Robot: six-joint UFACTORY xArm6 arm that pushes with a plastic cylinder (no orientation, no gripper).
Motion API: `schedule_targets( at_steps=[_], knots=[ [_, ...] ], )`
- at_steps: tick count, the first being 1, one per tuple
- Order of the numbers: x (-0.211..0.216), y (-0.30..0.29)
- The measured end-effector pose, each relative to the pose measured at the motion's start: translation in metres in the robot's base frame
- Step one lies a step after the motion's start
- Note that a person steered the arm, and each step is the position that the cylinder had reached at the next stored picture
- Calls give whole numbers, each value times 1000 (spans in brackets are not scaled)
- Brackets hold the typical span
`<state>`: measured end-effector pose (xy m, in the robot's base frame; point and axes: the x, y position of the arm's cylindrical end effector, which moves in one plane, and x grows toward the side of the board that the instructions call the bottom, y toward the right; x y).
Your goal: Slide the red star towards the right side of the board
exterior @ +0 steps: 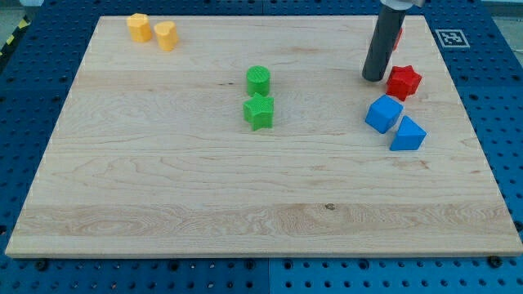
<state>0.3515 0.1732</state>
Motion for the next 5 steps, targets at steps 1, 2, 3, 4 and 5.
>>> schedule_targets(
  at_steps=[1,2,3,4,5],
  knots=[
    [6,4],
    [6,9],
    [6,22],
    [6,26],
    [6,26]
  ],
)
